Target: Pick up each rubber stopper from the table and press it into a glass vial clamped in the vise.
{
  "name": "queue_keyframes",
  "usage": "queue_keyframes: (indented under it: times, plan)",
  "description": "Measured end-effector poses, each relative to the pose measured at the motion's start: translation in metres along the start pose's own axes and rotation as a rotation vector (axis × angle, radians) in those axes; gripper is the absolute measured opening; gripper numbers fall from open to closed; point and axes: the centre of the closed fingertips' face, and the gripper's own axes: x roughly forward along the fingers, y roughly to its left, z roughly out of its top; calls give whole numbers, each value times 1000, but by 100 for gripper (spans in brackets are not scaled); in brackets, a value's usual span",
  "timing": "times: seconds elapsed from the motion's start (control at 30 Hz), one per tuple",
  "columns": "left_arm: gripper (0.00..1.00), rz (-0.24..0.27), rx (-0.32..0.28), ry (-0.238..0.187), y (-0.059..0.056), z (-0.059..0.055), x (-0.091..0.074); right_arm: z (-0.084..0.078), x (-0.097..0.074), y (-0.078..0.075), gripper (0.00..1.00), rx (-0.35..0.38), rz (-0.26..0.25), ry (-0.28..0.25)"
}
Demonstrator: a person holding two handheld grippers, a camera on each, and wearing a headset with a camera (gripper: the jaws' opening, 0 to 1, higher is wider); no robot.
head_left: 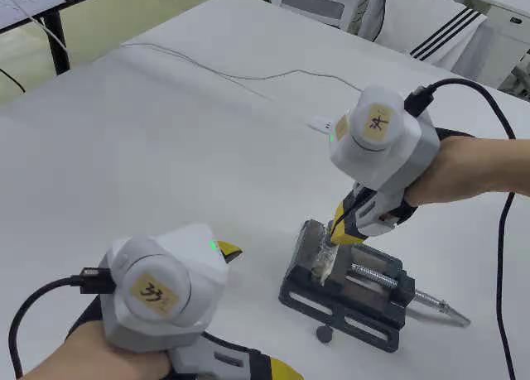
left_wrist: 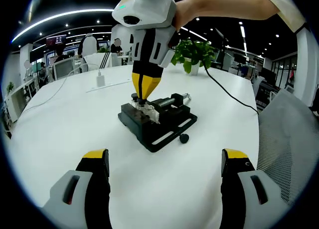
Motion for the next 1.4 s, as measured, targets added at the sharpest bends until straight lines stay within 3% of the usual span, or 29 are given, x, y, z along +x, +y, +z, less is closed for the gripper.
queue_keyframes:
  times: [0.23, 0.57, 0.63, 0.73, 0.83, 1.07, 1.23, 1.4]
  plan:
    - [93, 21, 28, 17, 1, 3, -10, -1, 0, -4, 0, 3, -29, -67]
    - [93, 27, 40, 24, -4, 4, -14, -2, 0, -7, 0, -45, -64, -70]
    - [93, 27, 43, 25, -5, 4, -14, -3, -2, -8, 7, -46, -73, -64]
    - [93, 24, 45, 26, -6, 4, -14, -2, -6, 0, 30, -42, -59, -92]
    - [93, 26, 43, 21, -6, 5, -14, -3, -11, 4, 36, -47, -73, -117]
    - [93, 27, 42, 20, -6, 4, -16, -11, -15, 31, 39, -40, -62, -177]
    - [92, 26, 41, 20, -8, 3, -17, -13, -17, 51, 36, -55, -56, -207]
    - [92, 27, 40, 17, -10, 2, -18, -10, -14, 77, 31, -100, -18, -229]
